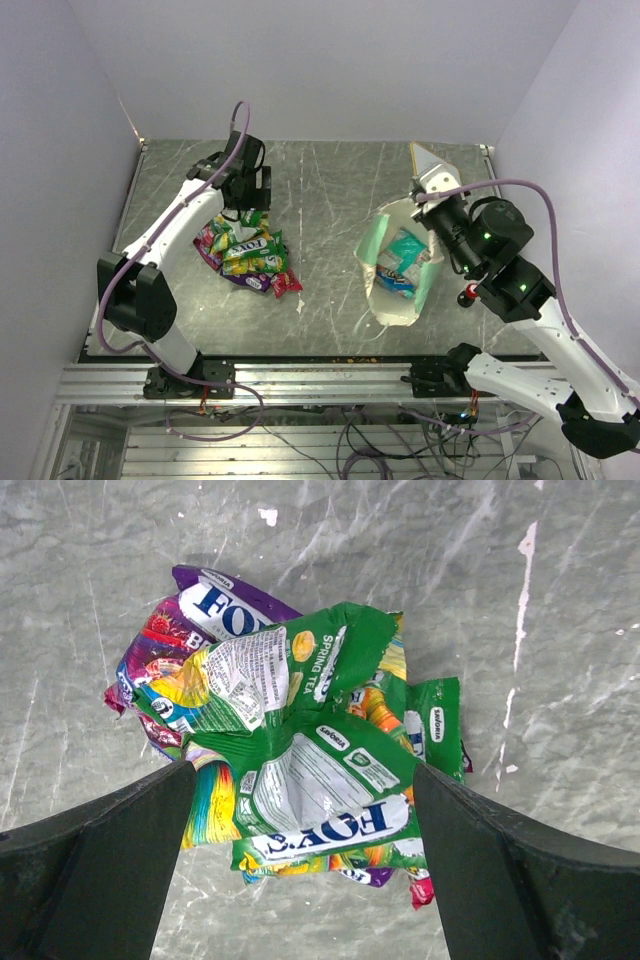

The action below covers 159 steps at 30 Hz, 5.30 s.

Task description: Take the snacks out of the paper bag

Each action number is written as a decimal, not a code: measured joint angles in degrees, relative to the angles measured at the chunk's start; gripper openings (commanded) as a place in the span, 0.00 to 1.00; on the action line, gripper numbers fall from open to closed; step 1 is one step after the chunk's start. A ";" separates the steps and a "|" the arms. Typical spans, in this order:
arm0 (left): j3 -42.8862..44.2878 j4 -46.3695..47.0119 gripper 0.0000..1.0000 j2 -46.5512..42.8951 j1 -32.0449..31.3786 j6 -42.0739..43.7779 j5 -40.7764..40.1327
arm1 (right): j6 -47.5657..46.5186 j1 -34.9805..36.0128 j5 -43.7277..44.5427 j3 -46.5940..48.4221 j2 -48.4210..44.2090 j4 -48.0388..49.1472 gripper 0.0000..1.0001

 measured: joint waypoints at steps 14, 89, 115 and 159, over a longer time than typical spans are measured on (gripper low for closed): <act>1.55 1.84 0.99 -9.86 0.00 -4.33 12.98 | 19.67 0.00 -30.12 -10.43 0.48 -0.42 0.00; -33.22 30.60 0.75 -36.89 -30.69 -25.75 8.72 | 34.99 -1.62 -42.53 -3.58 21.55 9.88 0.00; -43.21 51.19 0.60 -41.16 -35.23 6.78 3.48 | 25.09 -1.70 -50.21 -4.28 13.79 -0.17 0.00; -31.58 78.42 1.00 14.99 -34.60 22.27 -14.58 | 26.16 -1.73 -46.07 3.26 16.72 -3.15 0.00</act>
